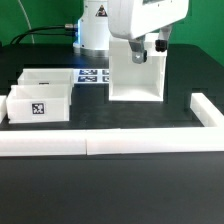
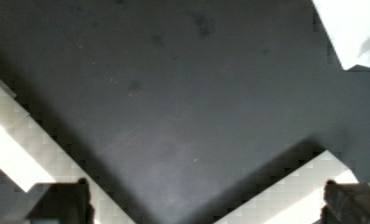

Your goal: Assemble drawer

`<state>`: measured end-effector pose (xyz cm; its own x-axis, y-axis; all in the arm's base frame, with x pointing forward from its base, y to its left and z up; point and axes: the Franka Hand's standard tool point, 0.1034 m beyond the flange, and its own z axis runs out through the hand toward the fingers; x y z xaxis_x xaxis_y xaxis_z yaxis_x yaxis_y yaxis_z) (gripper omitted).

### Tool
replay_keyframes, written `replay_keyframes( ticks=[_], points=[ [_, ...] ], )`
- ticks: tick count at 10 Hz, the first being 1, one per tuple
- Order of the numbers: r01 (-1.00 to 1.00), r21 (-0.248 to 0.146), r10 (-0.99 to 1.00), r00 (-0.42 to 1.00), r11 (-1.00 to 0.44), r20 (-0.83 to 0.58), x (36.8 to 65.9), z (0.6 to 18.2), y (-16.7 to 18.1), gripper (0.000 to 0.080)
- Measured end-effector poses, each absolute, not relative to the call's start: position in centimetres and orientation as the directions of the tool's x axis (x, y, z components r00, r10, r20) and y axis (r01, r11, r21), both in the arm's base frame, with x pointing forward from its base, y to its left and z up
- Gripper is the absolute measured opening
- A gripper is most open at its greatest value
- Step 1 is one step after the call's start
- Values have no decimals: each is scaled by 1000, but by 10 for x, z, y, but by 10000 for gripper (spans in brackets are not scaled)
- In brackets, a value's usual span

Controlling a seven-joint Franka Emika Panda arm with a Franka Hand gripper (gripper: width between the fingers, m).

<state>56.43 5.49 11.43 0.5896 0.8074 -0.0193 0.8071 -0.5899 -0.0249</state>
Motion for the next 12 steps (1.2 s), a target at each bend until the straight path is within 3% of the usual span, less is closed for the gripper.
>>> replay_keyframes(
  ticks=[5,7,11,12],
  points=[
    [571,1,571,821,-821,-20,525,141,76,650],
    [551,-1,551,834,-834,-27,510,145,75,650],
    [548,-1,548,836,-837,-27,511,144,75,650],
    [443,17,443,896,-897,19,508,150,75,650]
  ],
)
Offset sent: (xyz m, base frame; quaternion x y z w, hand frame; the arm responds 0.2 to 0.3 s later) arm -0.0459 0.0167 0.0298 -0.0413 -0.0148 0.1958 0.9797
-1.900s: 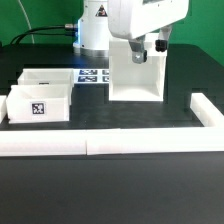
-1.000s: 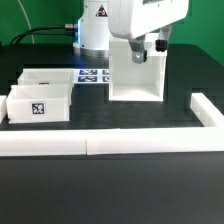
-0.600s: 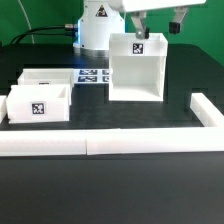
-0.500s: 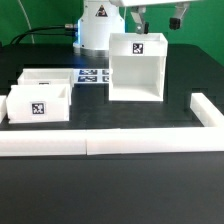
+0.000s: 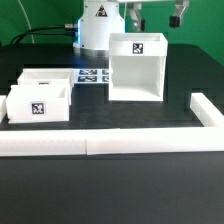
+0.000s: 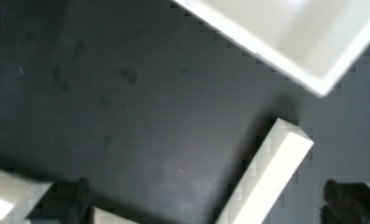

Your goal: Assemble drawer

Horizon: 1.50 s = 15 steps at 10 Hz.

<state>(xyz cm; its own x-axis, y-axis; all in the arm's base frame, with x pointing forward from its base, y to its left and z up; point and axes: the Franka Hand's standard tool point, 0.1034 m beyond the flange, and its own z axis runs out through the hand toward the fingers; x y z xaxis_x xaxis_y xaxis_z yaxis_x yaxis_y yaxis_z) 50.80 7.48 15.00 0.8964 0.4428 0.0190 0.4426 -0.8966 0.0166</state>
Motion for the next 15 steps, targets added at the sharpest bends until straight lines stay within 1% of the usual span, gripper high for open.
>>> replay_keyframes(
  ticks=[1,2,3,4,5,8,9,10,11,14,15],
  points=[
    [287,22,287,958,-958,28,478,152,75,650],
    [250,25,250,968,-968,15,460,151,76,650],
    [181,22,181,983,-983,7,451,149,79,650],
    [132,2,132,991,-991,-7,435,144,80,650],
    [98,-15,98,995,-995,-14,427,141,79,650],
    [103,-12,103,995,-995,-12,429,141,78,650],
    [77,-13,77,997,-997,-9,428,140,80,650],
    [-11,-16,-11,1000,-1000,9,423,135,86,650],
    [-52,-16,-52,999,-999,4,416,130,92,650],
    [-65,-21,-65,998,-998,-3,410,120,101,650],
    [-63,-25,-63,998,-998,3,406,115,103,650]
  ],
)
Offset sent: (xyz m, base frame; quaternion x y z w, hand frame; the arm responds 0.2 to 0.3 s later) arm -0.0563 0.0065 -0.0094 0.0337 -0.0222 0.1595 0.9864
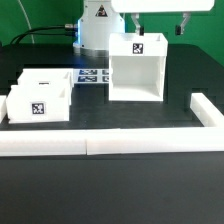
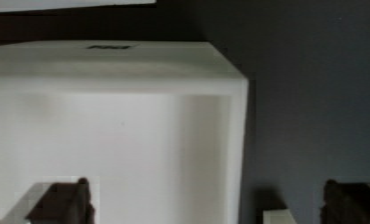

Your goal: Assemble drawer

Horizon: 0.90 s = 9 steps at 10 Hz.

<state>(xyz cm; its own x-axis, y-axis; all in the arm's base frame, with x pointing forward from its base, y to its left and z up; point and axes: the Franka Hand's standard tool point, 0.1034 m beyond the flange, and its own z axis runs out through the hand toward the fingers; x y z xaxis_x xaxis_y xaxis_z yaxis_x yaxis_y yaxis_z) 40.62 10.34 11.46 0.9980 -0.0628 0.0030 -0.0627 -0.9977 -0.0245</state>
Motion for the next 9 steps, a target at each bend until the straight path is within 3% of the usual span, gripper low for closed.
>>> replay_keyframes(
  ticks=[3,5,6,7,9],
  points=[
    [-73,-29,-73,997,-997,0,401,96,112,650],
    [-75,-30,-74,997,-997,-2,401,96,112,650],
    [-74,-30,-74,997,-997,-2,401,96,112,503],
    [-74,-30,-74,997,-997,-2,401,96,112,503],
    [-74,-30,-74,997,-997,-2,401,96,112,219]
  ],
)
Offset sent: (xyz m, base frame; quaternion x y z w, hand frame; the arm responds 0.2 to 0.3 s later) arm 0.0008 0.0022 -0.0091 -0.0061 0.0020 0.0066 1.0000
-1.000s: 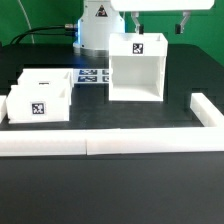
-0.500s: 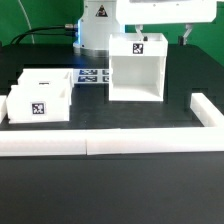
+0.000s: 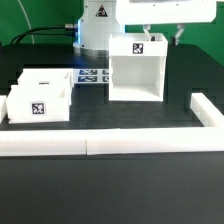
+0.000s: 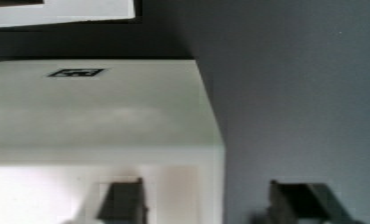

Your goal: Assemble drawer

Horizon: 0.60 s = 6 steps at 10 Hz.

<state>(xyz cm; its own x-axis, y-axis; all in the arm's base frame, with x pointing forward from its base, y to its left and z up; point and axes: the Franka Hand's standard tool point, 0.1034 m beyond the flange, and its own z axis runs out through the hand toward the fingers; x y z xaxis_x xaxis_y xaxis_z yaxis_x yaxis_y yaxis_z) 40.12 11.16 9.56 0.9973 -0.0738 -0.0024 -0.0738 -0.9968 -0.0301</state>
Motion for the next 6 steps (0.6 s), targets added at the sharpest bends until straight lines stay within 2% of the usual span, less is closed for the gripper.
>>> replay_keyframes(
  ticks=[1,2,3,6],
  points=[
    [-74,-30,-74,997,-997,-2,401,96,112,219],
    [-74,-30,-74,997,-997,-2,401,96,112,62],
    [-73,-30,-73,997,-997,-2,401,96,112,36],
    [-73,-30,-73,997,-997,-2,401,96,112,36]
  ],
)
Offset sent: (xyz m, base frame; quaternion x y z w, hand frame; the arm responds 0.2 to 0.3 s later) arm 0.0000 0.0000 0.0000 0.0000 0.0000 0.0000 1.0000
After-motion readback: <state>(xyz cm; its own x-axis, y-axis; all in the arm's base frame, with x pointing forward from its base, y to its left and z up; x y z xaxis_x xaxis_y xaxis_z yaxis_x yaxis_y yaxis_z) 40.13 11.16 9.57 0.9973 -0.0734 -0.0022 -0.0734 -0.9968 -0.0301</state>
